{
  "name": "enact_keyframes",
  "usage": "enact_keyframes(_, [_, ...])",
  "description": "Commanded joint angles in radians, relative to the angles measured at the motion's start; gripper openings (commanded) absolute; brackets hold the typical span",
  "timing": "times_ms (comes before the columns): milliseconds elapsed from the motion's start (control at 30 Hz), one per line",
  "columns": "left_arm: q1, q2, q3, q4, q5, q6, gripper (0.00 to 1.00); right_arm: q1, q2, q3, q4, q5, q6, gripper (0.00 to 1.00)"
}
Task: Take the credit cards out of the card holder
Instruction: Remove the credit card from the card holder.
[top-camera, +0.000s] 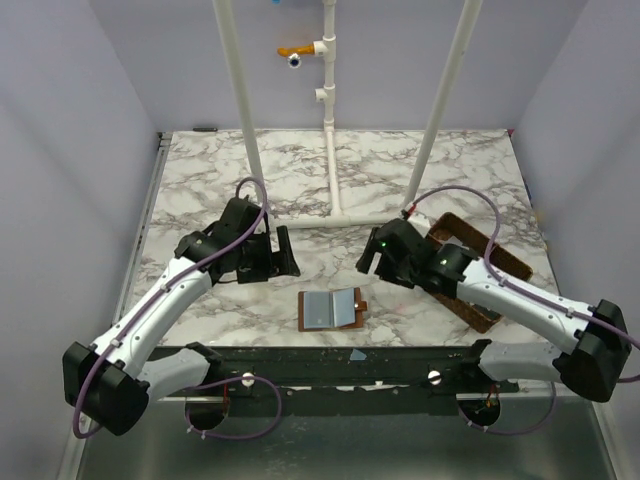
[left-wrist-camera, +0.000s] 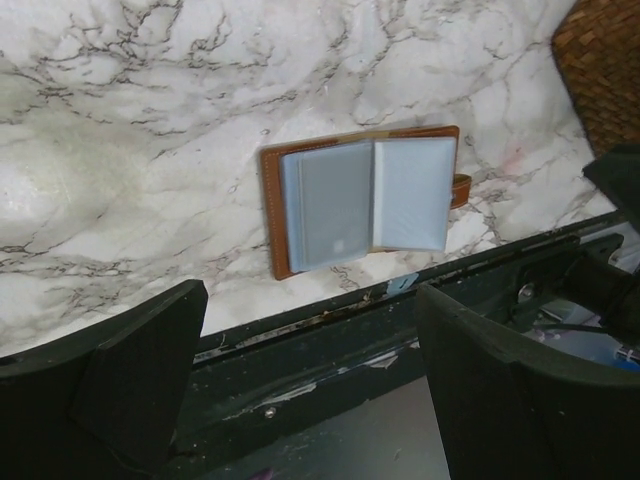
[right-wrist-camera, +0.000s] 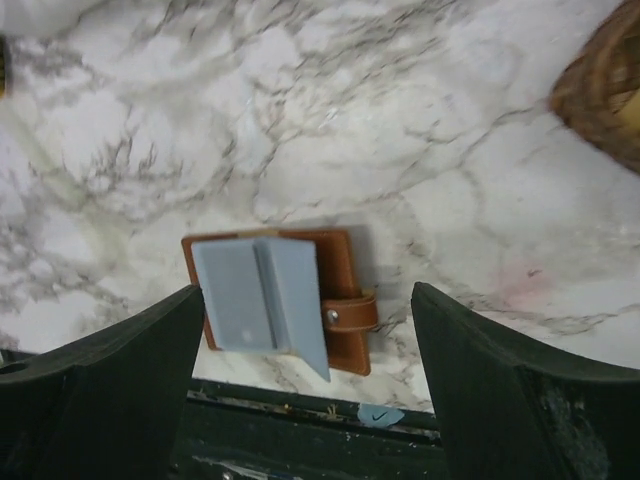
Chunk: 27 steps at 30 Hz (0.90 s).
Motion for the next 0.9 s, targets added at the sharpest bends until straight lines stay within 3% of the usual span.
enact_keyframes(0, [-0.002, -0.025, -0.091, 0.058, -0.062, -0.039, 0.86, 0.162, 0.051, -0.033, 0.098, 0.119, 0.05, 0.84])
enact_keyframes(167, [-0.002, -0.075, -0.196, 0.161, -0.104, -0.048, 0.86, 0.272, 0.144, -0.096, 0.259, 0.132, 0.04, 0.64])
enact_keyframes(333, [-0.002, -0.12, -0.266, 0.223, -0.085, -0.06, 0.86, 0.365, 0.3, -0.024, 0.296, 0.147, 0.006, 0.64])
enact_keyframes(567, [-0.002, -0.177, -0.306, 0.249, -0.08, -0.064, 0.86, 0.406, 0.454, 0.132, 0.203, 0.192, -0.008, 0.62])
enact_keyframes(867, [-0.002, -0.219, -0.34, 0.232, -0.093, -0.066, 0.86, 0.447, 0.372, 0.165, 0.083, 0.285, 0.02, 0.61])
